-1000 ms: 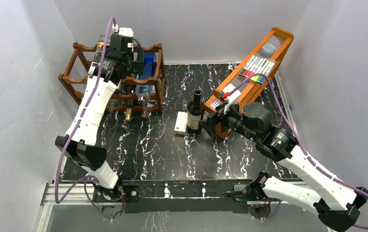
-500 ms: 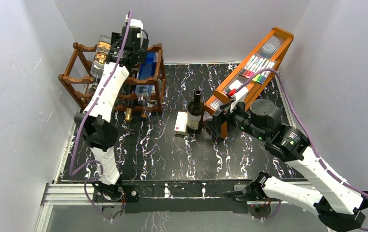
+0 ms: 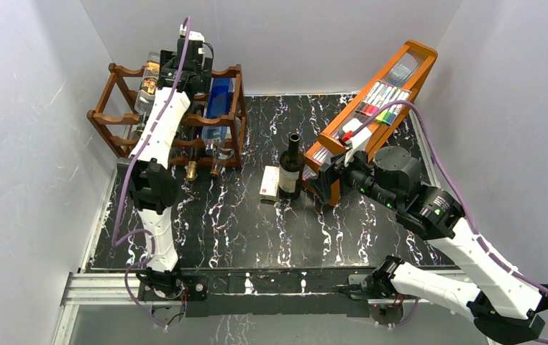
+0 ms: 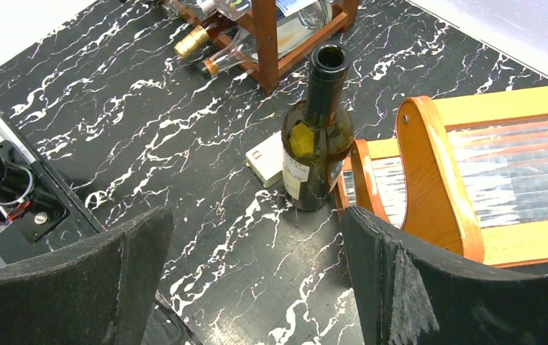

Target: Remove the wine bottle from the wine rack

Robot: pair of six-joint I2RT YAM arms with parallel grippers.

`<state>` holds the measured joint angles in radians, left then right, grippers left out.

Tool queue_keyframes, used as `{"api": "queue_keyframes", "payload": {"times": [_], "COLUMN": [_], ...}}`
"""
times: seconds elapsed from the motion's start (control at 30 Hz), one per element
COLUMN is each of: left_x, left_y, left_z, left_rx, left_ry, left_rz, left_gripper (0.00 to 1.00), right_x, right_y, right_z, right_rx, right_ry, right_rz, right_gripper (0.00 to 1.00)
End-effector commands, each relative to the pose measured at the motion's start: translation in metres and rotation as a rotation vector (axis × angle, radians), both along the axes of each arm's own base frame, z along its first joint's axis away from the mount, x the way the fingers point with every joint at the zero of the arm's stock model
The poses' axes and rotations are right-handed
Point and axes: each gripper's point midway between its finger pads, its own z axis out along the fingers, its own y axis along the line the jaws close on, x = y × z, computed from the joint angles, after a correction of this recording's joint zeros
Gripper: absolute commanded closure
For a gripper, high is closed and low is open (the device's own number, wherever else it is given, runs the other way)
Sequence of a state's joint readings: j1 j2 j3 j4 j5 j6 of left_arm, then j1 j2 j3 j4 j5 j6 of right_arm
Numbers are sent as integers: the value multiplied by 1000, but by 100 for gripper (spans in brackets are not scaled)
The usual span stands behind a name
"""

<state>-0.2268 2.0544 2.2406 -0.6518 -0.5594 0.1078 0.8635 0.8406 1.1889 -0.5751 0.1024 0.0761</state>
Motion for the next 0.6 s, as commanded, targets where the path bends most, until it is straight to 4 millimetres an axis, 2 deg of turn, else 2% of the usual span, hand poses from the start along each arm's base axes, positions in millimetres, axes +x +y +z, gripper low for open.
{"api": "queue_keyframes", "payload": {"times": [0.0,0.4,0.5,0.57], "left_x": [5,12,11,10], "left_y": [3,2,1,0], "left_z": [20,4,9,13], "left_rx": [-15,-23,-38,-46], "left_ry": [-58,-35,-45,-53], "left_rz": [11,17,16,10], "left_gripper": [2,2,8,16], "right_x": [4,4,5,5], "right_y": [0,-2,-1,0], "right_z": [19,16,15,14], "right_rx": [52,51,51,51], "right_ry": [-35,-31,-28,-27], "right_rz": [-20,-29,-29,-27], "right_gripper": [2,2,2,2]}}
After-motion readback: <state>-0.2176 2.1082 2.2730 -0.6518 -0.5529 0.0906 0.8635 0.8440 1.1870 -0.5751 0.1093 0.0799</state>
